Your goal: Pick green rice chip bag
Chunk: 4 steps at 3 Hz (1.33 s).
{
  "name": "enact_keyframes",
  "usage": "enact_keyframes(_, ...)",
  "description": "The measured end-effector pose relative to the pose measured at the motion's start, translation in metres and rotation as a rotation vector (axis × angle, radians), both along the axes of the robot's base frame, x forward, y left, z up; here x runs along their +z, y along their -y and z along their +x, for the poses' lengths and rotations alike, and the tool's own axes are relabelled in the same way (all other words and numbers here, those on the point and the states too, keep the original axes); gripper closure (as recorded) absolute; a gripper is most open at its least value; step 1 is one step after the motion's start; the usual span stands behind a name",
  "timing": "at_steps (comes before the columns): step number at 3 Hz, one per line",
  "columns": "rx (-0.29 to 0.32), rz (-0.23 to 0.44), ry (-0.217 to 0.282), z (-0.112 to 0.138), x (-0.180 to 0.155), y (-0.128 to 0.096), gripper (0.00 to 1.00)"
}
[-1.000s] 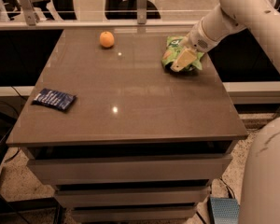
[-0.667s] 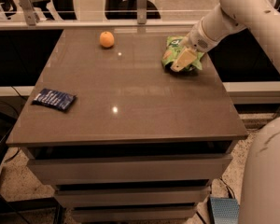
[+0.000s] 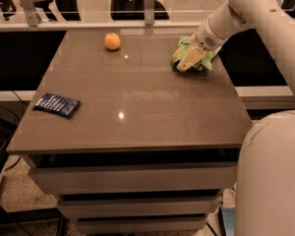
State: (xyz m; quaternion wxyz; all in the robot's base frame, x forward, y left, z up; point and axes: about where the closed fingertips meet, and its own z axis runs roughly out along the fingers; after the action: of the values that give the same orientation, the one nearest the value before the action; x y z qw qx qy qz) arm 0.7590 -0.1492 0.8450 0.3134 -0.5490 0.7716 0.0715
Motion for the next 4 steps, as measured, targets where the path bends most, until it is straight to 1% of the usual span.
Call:
enact_keyframes(1, -0.003, 0.007, -0.006, 0.003, 0.004, -0.002, 0.57)
enact_keyframes(2, -0.014, 0.011, -0.026, -0.002, 0.008, -0.004, 0.81)
enact_keyframes(3, -0.011, 0.035, -0.041, -0.017, 0.025, -0.004, 1.00)
enact_keyframes(4, 0.014, 0.066, -0.032, -0.033, 0.055, -0.009, 1.00)
